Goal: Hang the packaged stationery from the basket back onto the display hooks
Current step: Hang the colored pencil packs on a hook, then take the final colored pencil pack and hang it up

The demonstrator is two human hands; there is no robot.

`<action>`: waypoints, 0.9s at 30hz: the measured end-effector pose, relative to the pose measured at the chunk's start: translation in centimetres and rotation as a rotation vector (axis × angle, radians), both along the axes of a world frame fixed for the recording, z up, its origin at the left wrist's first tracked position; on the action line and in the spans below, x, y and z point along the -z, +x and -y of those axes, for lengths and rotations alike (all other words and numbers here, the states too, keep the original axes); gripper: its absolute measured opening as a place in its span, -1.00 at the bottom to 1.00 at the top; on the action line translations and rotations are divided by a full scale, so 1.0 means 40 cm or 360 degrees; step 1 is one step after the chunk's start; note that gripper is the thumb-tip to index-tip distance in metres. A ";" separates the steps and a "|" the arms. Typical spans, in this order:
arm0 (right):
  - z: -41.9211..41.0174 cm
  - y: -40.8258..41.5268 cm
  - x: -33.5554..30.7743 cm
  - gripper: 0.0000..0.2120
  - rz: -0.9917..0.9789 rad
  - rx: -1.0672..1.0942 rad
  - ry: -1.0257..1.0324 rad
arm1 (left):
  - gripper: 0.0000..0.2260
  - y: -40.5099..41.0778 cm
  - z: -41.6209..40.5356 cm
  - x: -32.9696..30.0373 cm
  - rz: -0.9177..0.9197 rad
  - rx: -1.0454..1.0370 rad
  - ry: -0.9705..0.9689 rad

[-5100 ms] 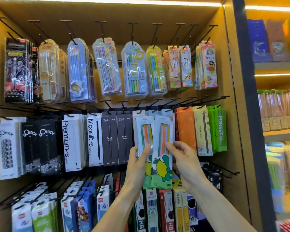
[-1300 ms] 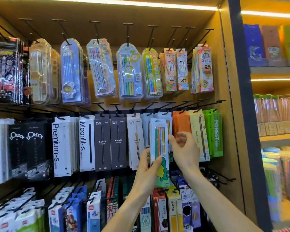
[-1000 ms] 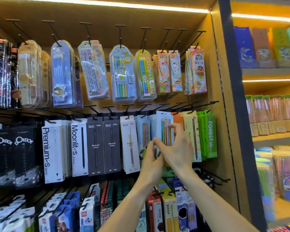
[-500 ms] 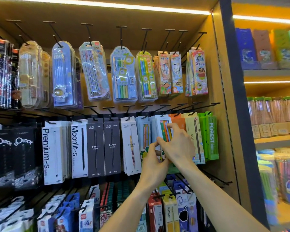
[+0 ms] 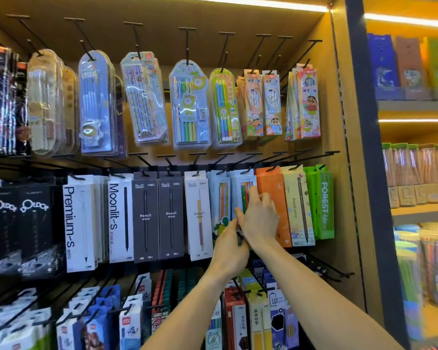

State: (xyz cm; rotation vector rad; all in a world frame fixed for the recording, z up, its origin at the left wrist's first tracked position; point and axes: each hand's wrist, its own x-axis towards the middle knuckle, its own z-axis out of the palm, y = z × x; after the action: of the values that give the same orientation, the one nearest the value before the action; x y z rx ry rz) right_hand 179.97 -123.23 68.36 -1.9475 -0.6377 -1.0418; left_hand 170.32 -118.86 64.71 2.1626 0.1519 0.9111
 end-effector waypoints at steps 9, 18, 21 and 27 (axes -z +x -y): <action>0.020 -0.020 0.051 -0.47 -0.0014 -0.0047 0.0013 | -0.47 -0.040 -0.017 0.028 0.0023 0.0041 -0.0045; 0.145 -0.197 0.273 -0.56 -0.0072 -0.0337 0.0106 | -0.56 -0.211 0.001 0.163 0.0124 -0.0041 0.0194; 0.195 -0.290 0.427 -0.59 -0.0233 -0.0465 0.0045 | -0.63 -0.304 0.010 0.293 0.0063 -0.0043 0.0249; 0.272 -0.458 0.859 -0.62 -0.0810 -0.0528 -0.0301 | -0.64 -0.482 0.001 0.714 -0.0574 -0.0148 -0.0006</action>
State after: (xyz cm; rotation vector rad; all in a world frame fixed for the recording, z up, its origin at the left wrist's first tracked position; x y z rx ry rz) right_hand 161.66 -134.11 34.00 -2.0654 -0.7491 -0.2698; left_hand 151.02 -118.91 36.17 2.3147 0.4330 0.5614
